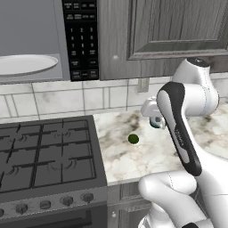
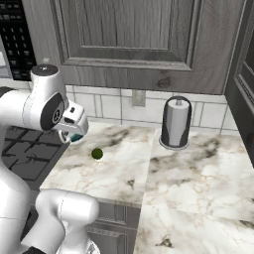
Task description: Pick the mug from the counter and place it inside the microwave. Then close the microwave.
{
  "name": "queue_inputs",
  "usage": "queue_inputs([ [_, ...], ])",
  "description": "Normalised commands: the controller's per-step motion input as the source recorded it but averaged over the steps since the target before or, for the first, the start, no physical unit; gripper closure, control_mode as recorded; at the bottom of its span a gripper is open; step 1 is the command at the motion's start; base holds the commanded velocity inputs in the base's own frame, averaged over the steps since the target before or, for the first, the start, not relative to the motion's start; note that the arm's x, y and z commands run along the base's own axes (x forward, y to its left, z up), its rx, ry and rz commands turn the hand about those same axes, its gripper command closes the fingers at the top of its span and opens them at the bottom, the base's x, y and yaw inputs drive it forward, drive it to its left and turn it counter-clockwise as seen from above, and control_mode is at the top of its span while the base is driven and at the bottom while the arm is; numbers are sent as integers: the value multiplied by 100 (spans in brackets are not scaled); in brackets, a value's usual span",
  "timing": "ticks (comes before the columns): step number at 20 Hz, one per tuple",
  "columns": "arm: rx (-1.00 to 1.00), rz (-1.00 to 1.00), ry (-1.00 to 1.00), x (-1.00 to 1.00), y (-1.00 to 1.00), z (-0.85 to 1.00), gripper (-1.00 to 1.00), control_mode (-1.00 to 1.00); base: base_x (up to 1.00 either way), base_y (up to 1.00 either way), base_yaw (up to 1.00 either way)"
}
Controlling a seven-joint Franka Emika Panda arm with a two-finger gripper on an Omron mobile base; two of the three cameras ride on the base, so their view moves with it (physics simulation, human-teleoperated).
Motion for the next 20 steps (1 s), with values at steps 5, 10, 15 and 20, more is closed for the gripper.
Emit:
queue_inputs([
  [5, 0, 0, 0, 0, 0, 0, 100, 100, -38, 16, 0],
  [10, 0, 0, 0, 0, 0, 0, 100, 100, -35, 27, 7],
  [15, 0, 0, 0, 0, 0, 0, 100, 100, -4, 32, 17],
  [20, 0, 0, 0, 0, 0, 0, 100, 100, 0, 41, 31],
])
